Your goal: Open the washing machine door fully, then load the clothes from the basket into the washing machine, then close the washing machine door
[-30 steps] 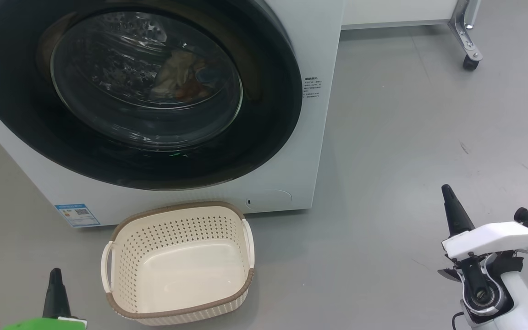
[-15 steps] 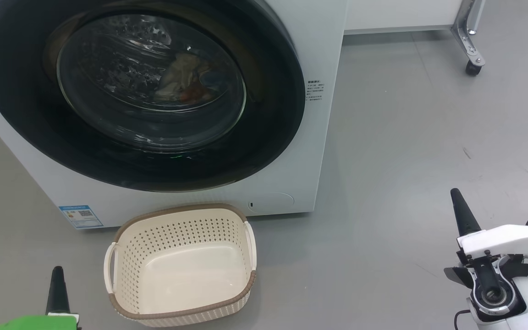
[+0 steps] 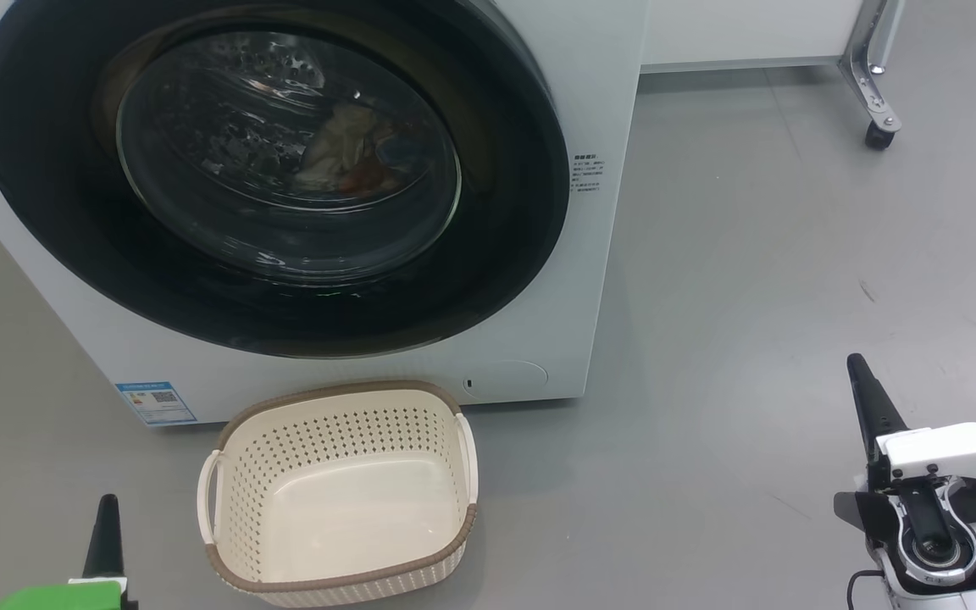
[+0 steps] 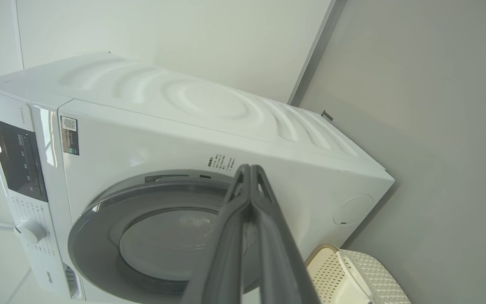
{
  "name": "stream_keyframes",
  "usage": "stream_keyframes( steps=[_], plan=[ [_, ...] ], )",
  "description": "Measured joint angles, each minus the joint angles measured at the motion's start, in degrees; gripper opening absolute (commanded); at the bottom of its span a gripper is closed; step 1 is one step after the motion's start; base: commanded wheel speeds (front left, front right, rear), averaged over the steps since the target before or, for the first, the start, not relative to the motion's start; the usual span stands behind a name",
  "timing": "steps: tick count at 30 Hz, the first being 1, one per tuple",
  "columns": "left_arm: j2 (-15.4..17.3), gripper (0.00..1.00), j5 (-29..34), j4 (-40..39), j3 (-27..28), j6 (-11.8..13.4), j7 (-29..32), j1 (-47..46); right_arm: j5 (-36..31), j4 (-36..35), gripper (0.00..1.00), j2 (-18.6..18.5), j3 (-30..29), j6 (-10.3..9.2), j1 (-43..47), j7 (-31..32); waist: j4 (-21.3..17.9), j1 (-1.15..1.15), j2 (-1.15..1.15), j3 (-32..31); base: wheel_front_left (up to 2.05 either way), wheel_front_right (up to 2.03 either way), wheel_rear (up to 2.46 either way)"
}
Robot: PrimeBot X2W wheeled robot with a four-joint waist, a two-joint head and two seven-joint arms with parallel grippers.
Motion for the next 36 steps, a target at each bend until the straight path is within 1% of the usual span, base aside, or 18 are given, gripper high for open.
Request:
stream_keyframes(
  steps=[4,22,25,36],
  plan=[
    [0.0,0.0,-1.6,0.0,0.1,0.2,0.6,-0.1,1.6,-0.3,0.0,0.5,-0.9,-0.26,0.1,0.5,0.1,0.0,0.0,-0.1,0.0,0.0,0.0],
    [-0.3,0.0,-14.6,0.0,0.9,0.5,4.2,-1.2,12.0,-1.9,0.0,2.6,-6.2,-0.52,1.6,3.7,0.7,0.0,0.0,-0.9,0.0,0.0,0.0],
    [-0.3,0.0,-15.0,0.0,1.0,0.5,4.3,-1.2,12.8,-2.0,0.0,2.9,-6.6,-0.88,2.3,3.7,0.7,0.0,0.0,-1.0,0.0,0.0,0.0],
    [-0.3,0.0,-15.0,0.0,1.1,0.7,4.3,-1.2,12.8,-2.0,0.0,2.9,-6.7,-0.87,2.3,3.7,0.7,0.0,0.0,-1.0,0.0,0.0,0.0]
  ],
)
